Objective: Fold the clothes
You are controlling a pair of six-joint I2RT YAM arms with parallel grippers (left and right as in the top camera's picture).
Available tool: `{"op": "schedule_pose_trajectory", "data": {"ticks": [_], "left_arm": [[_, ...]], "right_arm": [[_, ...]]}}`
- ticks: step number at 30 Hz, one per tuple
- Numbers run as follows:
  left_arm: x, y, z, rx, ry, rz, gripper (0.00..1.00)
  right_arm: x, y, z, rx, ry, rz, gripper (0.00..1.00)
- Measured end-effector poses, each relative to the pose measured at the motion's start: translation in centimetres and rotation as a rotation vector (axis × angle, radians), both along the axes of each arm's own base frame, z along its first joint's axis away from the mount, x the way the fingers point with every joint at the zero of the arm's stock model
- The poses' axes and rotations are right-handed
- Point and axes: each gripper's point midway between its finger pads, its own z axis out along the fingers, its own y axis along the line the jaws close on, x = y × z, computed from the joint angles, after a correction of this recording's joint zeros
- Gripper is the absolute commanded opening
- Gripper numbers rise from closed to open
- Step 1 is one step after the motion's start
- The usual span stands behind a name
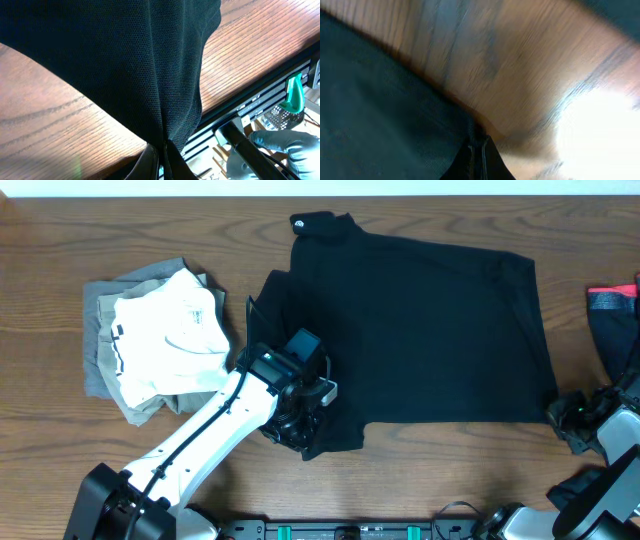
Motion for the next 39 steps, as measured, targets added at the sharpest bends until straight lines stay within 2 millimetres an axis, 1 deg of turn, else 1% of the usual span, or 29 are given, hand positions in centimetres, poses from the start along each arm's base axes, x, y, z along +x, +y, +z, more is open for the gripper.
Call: {"op": "schedule_pose_trajectory", "data": {"ticks": [2,3,5,12,14,16,18,21,24,26,30,31,32,35,37,39], "left_arm": [[-0.2,0.1,0.2,0.006,0.008,0.0,0.06],[-0.2,0.2,0.4,0.007,0.009,0.0,0.06],[-0.1,0.1,0.9,0.001,0.0,0.0,0.06],[-0.4,0.3,3.6,-0.016,-0.025,0.003,0.06],[-0.6,0.5,4.1,-0.017,-0.025,0.004,0.06],[-1.1,0.9,4.5,-0.004,-0.012,0.008,0.06],[-1.4,1.5,4.8,0.029,-0.011,0.022,0.06],[-0.6,2.8,5.1,0.095,-0.058,0.06,0.06],[1.3,3.3,5.3,0.111,-0.128,0.112,0.06],[3.3,3.2,5.3,0.093,-0.191,0.158,0.06],[7.9,3.0,5.8,0.026,-0.336,0.236,0.06],[9.4,2.8,6.1,-0.001,-0.39,0.247,0.06],[10.9,2.5,6.5,-0.03,-0.445,0.252,0.06],[13.8,1.8,7.5,-0.084,-0.56,0.231,0.06],[15.5,1.2,8.0,-0.11,-0.634,0.2,0.06],[16.9,0.8,8.1,-0.115,-0.688,0.174,0.06]], "right_arm": [[-0.5,1.0,0.3,0.037,0.013,0.033,0.01],[-0.9,1.6,0.7,0.058,0.024,0.049,0.01],[-1.0,1.9,2.0,0.062,0.022,0.07,0.01],[0.9,0.7,11.1,-0.087,-0.145,0.113,0.01],[0.9,0.6,12.7,-0.12,-0.172,0.118,0.01],[0.3,0.9,13.5,-0.132,-0.169,0.116,0.01],[-0.4,1.1,13.6,-0.133,-0.147,0.112,0.01],[-0.7,0.9,13.5,-0.144,-0.13,0.105,0.01],[-0.3,0.5,13.8,-0.163,-0.148,0.104,0.01],[0.5,0.2,14.1,-0.173,-0.182,0.11,0.01],[3.3,-0.4,14.8,-0.184,-0.285,0.143,0.01],[4.1,-0.5,14.8,-0.179,-0.312,0.154,0.01],[4.9,-0.4,14.7,-0.164,-0.333,0.167,0.01],[6.4,-0.3,13.7,-0.123,-0.352,0.176,0.01],[7.2,-0.4,12.5,-0.092,-0.349,0.172,0.01],[7.8,-0.6,11.2,-0.061,-0.336,0.165,0.01]]}}
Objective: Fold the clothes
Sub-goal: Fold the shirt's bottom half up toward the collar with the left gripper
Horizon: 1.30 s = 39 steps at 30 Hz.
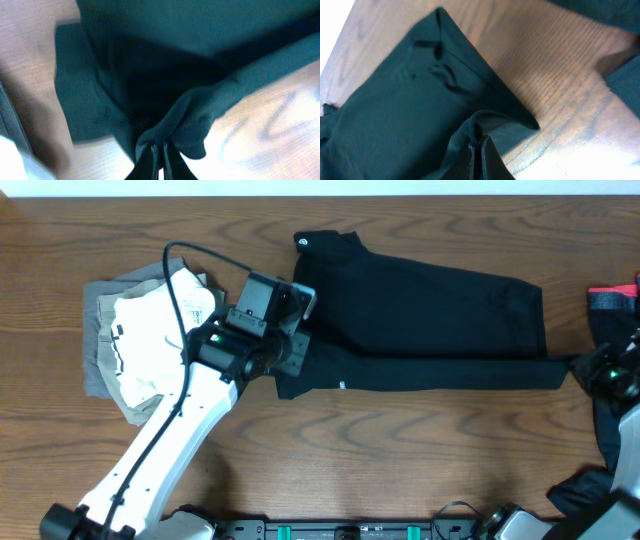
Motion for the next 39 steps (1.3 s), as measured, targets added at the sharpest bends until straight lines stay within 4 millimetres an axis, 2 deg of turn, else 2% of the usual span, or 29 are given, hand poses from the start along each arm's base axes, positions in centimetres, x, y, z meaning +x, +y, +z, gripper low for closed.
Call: {"op": "schedule_pose_trajectory", "data": {"ticks": [3,8,12,17,24,34,36,37,38,39], "left_arm": [[1.8,-0.3,-0.5,0.03,-0.057,-0.032,0.06],[4.1,-0.7,-2.6,0.092,-0.096,-0.077,0.06],[6.1,-0.5,-3.6,0.127,-0.135,-0.07,0.06],[8.6,0.7,-4.7,0.154,-0.174,-0.028,0.06],[9.3,1.4,-6.5,0.171,-0.147,-0.008,0.06],[10.8,0.9,-5.3,0.146,-0.222,0.003,0.1],[11.2,0.8,-4.9,0.141,-0.244,0.008,0.11],[11.3,0.8,-4.8,0.14,-0.25,0.011,0.13],[11.4,0.8,-4.7,0.139,-0.253,0.012,0.17],[11.4,0.8,-4.7,0.139,-0.254,0.013,0.17]], "right_arm": [[0.7,-0.3,-1.6,0.024,0.013,-0.002,0.01],[1.7,-0.9,-3.0,0.037,0.011,-0.004,0.01],[2.3,-1.3,-3.3,0.029,-0.005,-0.006,0.01],[2.6,-1.5,-3.2,0.021,-0.018,-0.007,0.01],[2.3,-1.3,-3.5,0.031,0.0,-0.01,0.02],[2.3,-1.3,-3.5,0.03,0.0,-0.01,0.03],[2.3,-1.4,-3.4,0.029,-0.002,-0.01,0.09],[2.3,-1.4,-3.4,0.03,-0.002,-0.013,0.16],[2.3,-1.4,-3.4,0.031,-0.002,-0.016,0.27],[2.3,-1.4,-3.4,0.031,-0.004,-0.019,0.45]]}}
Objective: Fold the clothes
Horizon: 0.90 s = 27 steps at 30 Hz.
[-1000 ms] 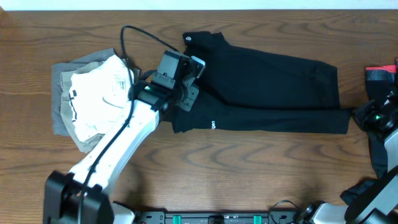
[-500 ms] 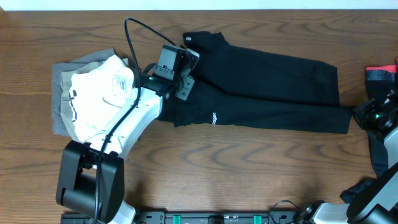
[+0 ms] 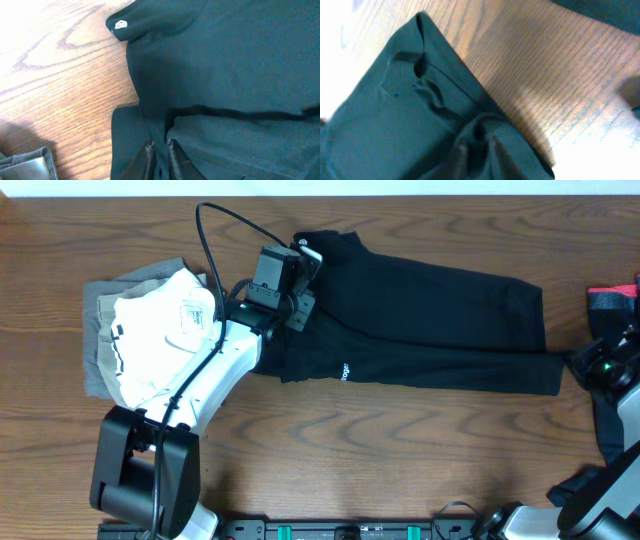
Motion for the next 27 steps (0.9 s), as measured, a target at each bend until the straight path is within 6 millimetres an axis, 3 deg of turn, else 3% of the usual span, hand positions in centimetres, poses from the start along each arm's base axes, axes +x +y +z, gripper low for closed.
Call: {"op": "schedule_pose_trajectory", "data": {"ticks": [1,3,9,13,17,21,24,27], "left_arm": [[0.0,0.0,0.0,-0.001,0.002,0.005,0.25],[-0.2,0.1,-0.2,0.002,0.012,0.007,0.34],[-2.2,1.3,-0.7,0.022,0.102,0.034,0.56],[-2.9,3.1,2.4,-0.025,0.08,0.105,0.74],[-2.9,3.7,8.0,-0.12,0.015,0.14,0.75],[-2.8,2.8,12.3,-0.21,0.0,0.11,0.79],[-2.6,2.0,13.8,-0.24,0.013,0.09,0.79],[-2.1,1.5,13.4,-0.244,0.061,0.084,0.79]], "right_arm": [[0.0,-0.1,0.0,-0.004,-0.002,-0.001,0.55],[0.1,-0.2,0.1,-0.01,-0.007,0.001,0.61],[0.4,-0.1,0.4,-0.007,-0.028,0.023,0.53],[0.5,0.3,1.0,-0.005,-0.035,0.071,0.51],[1.3,1.2,3.3,0.003,-0.026,0.125,0.54],[3.6,3.5,6.6,-0.049,-0.038,0.228,0.6],[5.7,5.5,8.8,-0.119,-0.067,0.301,0.61],[7.5,6.7,10.3,-0.189,-0.095,0.343,0.61]]}}
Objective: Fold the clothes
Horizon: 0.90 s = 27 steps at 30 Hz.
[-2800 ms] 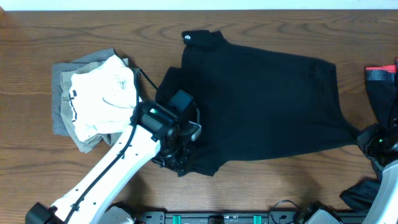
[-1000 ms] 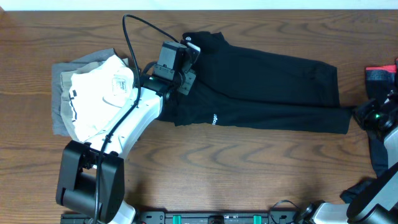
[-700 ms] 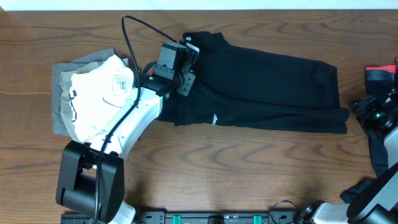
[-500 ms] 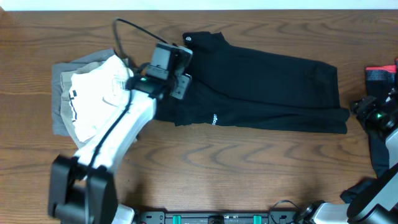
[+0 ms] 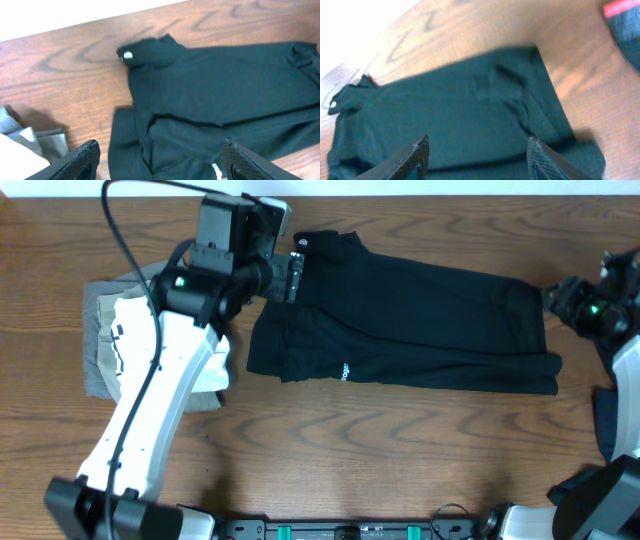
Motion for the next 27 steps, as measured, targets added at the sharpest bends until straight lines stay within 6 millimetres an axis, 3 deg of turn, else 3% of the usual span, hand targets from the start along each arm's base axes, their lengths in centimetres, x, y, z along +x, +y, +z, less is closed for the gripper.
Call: {"op": "schedule_pose_trajectory", "data": {"ticks": [4,9,14,19,24,27], "left_arm": [[0.4,-0.4,-2.3,0.007,0.072,-0.005,0.79],[0.3,-0.5,-5.2,0.023,0.163,-0.009,0.79],[-0.1,-0.5,-6.9,0.035,0.223,-0.01,0.79],[-0.1,-0.5,-8.4,0.046,0.266,-0.009,0.79],[-0.1,-0.5,-8.7,0.048,0.274,-0.009,0.79],[-0.1,-0.5,-8.7,0.048,0.274,-0.009,0.79]], "right_arm": [[1.9,-0.5,-1.0,-0.056,0.002,-0.011,0.6],[4.4,-2.1,-6.7,-0.067,0.058,-0.037,0.59],[6.4,-2.7,-10.5,-0.042,0.058,-0.053,0.59],[6.5,-2.4,-13.1,0.005,0.094,-0.066,0.57],[6.1,-1.7,-15.8,0.064,0.146,-0.059,0.48],[6.0,-1.4,-16.4,0.08,0.157,-0.057,0.41]]}}
